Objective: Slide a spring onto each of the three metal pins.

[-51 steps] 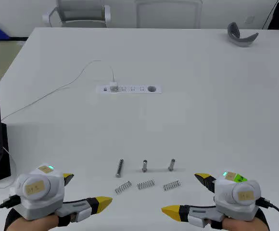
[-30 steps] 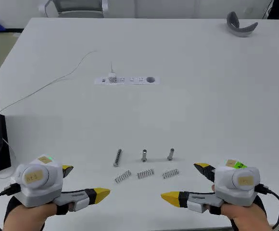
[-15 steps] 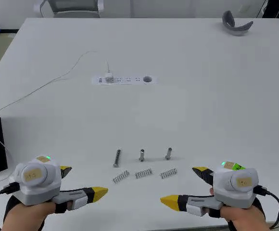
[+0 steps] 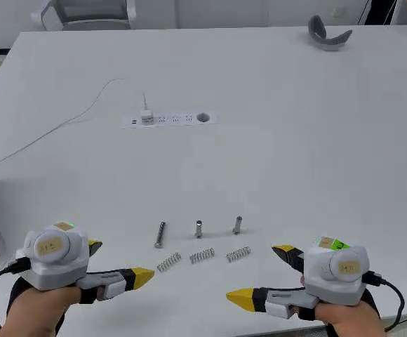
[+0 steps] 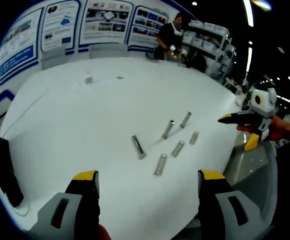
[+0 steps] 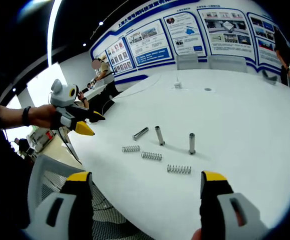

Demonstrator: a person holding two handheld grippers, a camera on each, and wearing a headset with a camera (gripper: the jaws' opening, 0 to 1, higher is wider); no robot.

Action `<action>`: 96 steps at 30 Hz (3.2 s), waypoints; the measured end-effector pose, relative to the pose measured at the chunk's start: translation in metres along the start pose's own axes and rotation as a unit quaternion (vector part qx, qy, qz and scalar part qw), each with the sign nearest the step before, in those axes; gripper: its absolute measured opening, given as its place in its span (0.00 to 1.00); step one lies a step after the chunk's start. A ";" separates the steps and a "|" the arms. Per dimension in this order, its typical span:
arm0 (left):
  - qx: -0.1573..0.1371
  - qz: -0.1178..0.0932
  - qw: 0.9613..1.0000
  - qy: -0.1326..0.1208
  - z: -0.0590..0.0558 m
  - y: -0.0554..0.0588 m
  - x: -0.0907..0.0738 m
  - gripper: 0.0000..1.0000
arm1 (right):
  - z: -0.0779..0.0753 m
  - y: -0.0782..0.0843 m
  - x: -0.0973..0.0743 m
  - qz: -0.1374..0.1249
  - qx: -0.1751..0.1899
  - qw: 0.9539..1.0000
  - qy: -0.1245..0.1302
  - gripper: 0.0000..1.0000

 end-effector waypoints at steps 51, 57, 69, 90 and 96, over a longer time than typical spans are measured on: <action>-0.057 0.050 0.997 -0.002 0.014 -0.028 0.105 0.39 | -0.004 0.009 -0.005 0.010 0.026 1.000 0.001 0.87; -0.063 0.057 0.996 -0.007 0.017 -0.026 0.117 0.35 | -0.004 0.011 -0.004 0.012 0.030 0.999 0.000 0.87; -0.073 0.061 0.995 -0.022 0.016 -0.022 0.129 0.24 | -0.003 0.017 -0.002 0.024 0.036 0.999 -0.006 0.87; 0.080 0.120 0.988 -0.062 0.007 -0.028 0.140 0.07 | 0.000 0.020 -0.002 0.037 0.036 0.999 -0.015 0.87; 0.061 0.118 0.989 -0.069 0.008 -0.026 0.132 0.07 | -0.004 0.017 -0.009 0.027 0.040 0.999 -0.006 0.87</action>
Point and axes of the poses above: the centre of the closed fingertips' face, and the gripper's own axes: x roughly forward along the fingers, z roughly to its left, y roughly out of its underside, the point moved 7 cm from there along -x, roughly backward along the fingers, and after that the axes turned 5 degrees about -z, right-handed, at the moved point
